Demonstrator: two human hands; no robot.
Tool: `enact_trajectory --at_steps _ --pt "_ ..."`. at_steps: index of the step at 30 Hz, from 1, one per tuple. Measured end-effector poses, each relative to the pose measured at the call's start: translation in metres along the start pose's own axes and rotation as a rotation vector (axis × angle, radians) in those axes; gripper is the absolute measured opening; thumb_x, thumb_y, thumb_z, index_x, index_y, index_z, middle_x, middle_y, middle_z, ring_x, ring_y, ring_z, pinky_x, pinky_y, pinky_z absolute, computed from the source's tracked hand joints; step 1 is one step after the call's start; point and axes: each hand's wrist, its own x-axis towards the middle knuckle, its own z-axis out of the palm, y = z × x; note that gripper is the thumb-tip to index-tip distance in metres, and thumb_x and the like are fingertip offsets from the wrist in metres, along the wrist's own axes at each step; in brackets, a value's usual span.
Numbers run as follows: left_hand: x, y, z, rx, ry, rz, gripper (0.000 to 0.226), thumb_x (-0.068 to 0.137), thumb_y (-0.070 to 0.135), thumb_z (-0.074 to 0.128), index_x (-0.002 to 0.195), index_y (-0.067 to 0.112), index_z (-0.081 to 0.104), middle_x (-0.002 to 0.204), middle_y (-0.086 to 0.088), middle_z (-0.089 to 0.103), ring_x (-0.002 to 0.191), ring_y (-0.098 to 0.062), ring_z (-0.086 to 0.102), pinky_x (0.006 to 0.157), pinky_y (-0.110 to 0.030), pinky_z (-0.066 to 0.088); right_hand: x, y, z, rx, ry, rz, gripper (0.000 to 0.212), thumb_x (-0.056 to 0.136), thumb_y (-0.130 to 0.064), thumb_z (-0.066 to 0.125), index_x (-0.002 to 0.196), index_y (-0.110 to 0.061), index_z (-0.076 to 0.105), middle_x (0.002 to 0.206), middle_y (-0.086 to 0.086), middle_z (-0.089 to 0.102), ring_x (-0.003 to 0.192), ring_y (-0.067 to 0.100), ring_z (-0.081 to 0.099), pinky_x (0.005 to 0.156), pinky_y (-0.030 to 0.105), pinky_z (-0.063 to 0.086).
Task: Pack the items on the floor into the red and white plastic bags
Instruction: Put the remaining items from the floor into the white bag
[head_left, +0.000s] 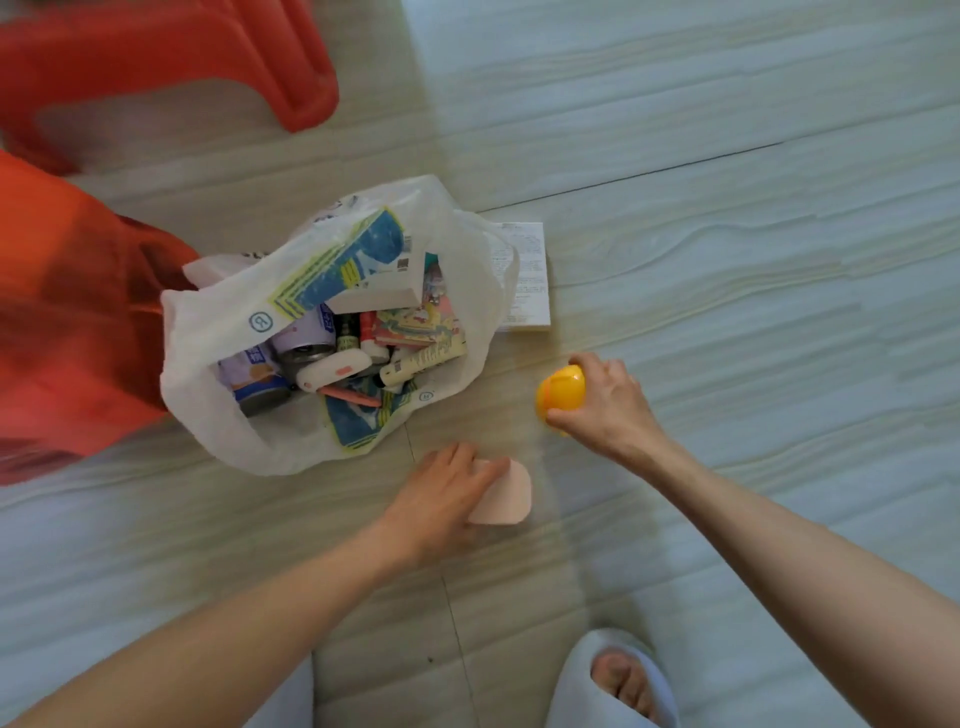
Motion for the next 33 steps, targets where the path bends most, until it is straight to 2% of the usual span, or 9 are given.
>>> enact_trajectory --at_steps 5,9,12,15,18,22,26,29,33 --pt "-0.048 -0.01 -0.012 -0.405 0.069 -0.239 0.072 0.077 0.044 0.062 0.136 0.026 0.026 0.129 -0.001 0.036 0.109 -0.018 0.045 0.085 -0.027 0.046 -0.017 -0.038 -0.013 0.464 -0.181 0.142 0.05 0.078 -0.037 0.066 0.121 -0.019 0.048 0.114 0.009 0.051 0.101 0.029 0.055 0.07 0.039 0.056" --pt "-0.063 -0.028 -0.031 -0.743 0.349 -0.484 0.069 0.08 0.043 0.063 0.135 0.024 0.026 0.12 0.006 0.036 0.106 -0.014 0.045 0.084 -0.031 0.048 -0.029 -0.076 -0.011 0.952 -0.375 0.313 0.034 0.083 -0.042 0.06 0.109 -0.022 0.049 0.105 0.007 0.053 0.095 0.025 0.056 0.073 0.035 0.053" --pt "-0.065 -0.048 -0.043 -0.985 0.541 -0.68 0.059 0.082 0.039 0.063 0.129 0.019 0.033 0.113 0.002 0.044 0.098 -0.019 0.052 0.073 -0.032 0.05 -0.019 -0.1 -0.011 1.127 -0.358 0.382 0.024 0.084 -0.042 0.06 0.098 -0.025 0.049 0.098 0.006 0.051 0.089 0.022 0.054 0.084 0.037 0.049" --pt "-0.063 -0.066 -0.054 -1.165 0.64 -0.815 0.053 0.086 0.04 0.058 0.127 0.014 0.036 0.113 -0.003 0.05 0.09 -0.017 0.056 0.074 -0.041 0.055 -0.006 -0.119 -0.005 1.139 -0.311 0.405 0.052 0.082 -0.042 0.064 0.123 -0.021 0.04 0.114 0.007 0.048 0.103 0.026 0.053 0.084 0.038 0.051" --pt "-0.052 -0.074 -0.067 -1.371 0.688 -0.9 0.049 0.088 0.037 0.056 0.125 0.01 0.039 0.116 -0.004 0.05 0.09 -0.014 0.055 0.069 -0.032 0.056 0.006 -0.133 0.004 1.384 -0.231 0.53 0.061 0.082 -0.041 0.065 0.133 -0.021 0.036 0.125 0.011 0.043 0.114 0.03 0.05 0.075 0.036 0.052" --pt "-0.029 -0.076 -0.075 -1.374 0.706 -0.914 0.043 0.085 0.033 0.059 0.119 0.013 0.041 0.12 -0.006 0.05 0.098 -0.018 0.055 0.086 -0.037 0.052 0.017 -0.138 0.012 1.586 -0.082 0.527 0.062 0.088 -0.029 0.062 0.14 -0.016 0.03 0.141 0.011 0.038 0.124 0.029 0.046 0.082 0.034 0.05" --pt "-0.013 -0.074 -0.08 -1.165 0.725 -0.836 0.047 0.084 0.03 0.06 0.126 0.015 0.043 0.131 -0.007 0.042 0.108 -0.016 0.046 0.095 -0.03 0.039 0.02 -0.138 0.021 1.337 -0.003 0.339 0.053 0.091 -0.01 0.051 0.141 -0.016 0.032 0.137 0.012 0.045 0.119 0.026 0.052 0.095 0.033 0.049" --pt "-0.007 -0.069 -0.081 -1.037 0.697 -0.778 0.047 0.088 0.022 0.054 0.132 0.014 0.041 0.138 -0.01 0.033 0.11 -0.017 0.045 0.101 -0.031 0.038 0.024 -0.142 0.022 0.899 0.018 0.16 0.061 0.089 -0.018 0.051 0.145 -0.025 0.026 0.139 0.006 0.045 0.118 0.027 0.052 0.1 0.044 0.046" --pt "-0.009 -0.063 -0.07 -0.847 0.561 -0.654 0.052 0.092 0.016 0.049 0.141 0.011 0.032 0.152 -0.012 0.017 0.139 -0.025 0.021 0.113 -0.033 0.023 0.019 -0.137 0.021 0.748 -0.041 0.046 0.058 0.091 -0.022 0.047 0.145 -0.025 0.027 0.14 0.003 0.045 0.12 0.025 0.051 0.102 0.046 0.044"
